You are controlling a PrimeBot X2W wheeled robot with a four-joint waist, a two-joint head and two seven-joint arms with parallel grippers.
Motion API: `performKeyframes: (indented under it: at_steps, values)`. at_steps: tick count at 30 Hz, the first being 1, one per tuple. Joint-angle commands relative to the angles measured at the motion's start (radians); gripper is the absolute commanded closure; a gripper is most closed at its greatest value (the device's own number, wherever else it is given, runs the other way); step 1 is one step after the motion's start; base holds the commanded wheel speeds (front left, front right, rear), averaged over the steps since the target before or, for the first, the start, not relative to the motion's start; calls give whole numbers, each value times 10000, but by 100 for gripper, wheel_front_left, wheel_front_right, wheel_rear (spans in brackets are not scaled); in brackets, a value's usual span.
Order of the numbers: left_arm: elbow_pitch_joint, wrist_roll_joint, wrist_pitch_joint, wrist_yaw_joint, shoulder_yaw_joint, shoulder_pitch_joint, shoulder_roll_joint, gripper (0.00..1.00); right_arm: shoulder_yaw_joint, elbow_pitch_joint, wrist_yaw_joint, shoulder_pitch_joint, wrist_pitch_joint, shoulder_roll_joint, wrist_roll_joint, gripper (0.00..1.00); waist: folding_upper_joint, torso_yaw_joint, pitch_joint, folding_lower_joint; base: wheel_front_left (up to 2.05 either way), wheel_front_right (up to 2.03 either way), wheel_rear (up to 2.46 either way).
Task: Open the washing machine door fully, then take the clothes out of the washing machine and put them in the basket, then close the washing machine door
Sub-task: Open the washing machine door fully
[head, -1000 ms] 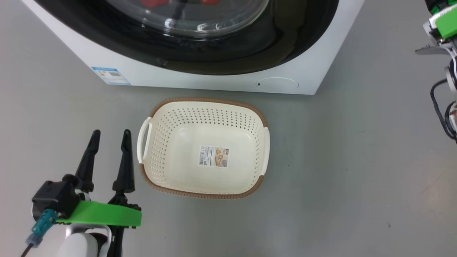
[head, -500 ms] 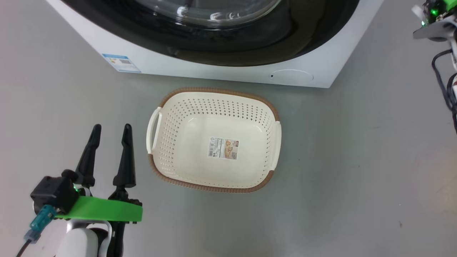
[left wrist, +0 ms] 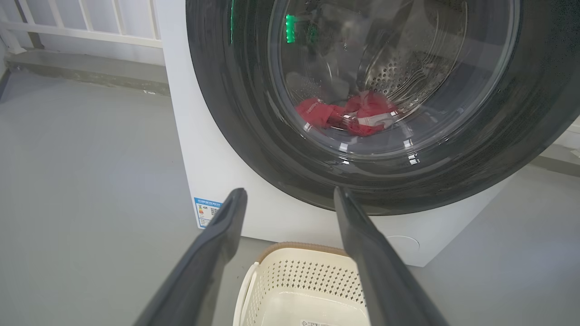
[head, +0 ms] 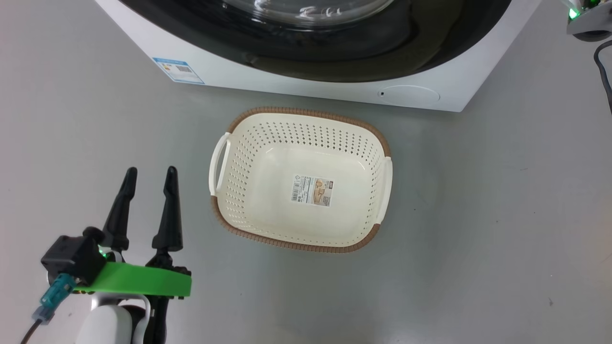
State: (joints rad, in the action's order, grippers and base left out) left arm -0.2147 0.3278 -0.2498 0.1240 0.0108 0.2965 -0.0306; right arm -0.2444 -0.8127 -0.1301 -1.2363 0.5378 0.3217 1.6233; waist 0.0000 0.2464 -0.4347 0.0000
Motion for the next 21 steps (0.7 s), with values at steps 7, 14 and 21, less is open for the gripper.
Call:
performKeyframes:
  at_steps: [7, 14, 21]
  values:
    - [116, 36, -120, 63, 431, 58, -197, 0, -248, 341, -6, 255, 1035, -360, 313, 100, 0, -177, 361, 0, 0, 0, 0]
    - [80, 14, -120, -16, 427, -149, -197, 0, -584, 757, -6, 1053, 1815, -490, 345, 100, 0, -337, 913, 0, 0, 0, 0]
    - [19, -17, -120, -109, 429, -451, -197, 0, -824, 1355, -6, 1993, 2463, -585, 473, 100, 0, -354, 1500, 0, 0, 0, 0]
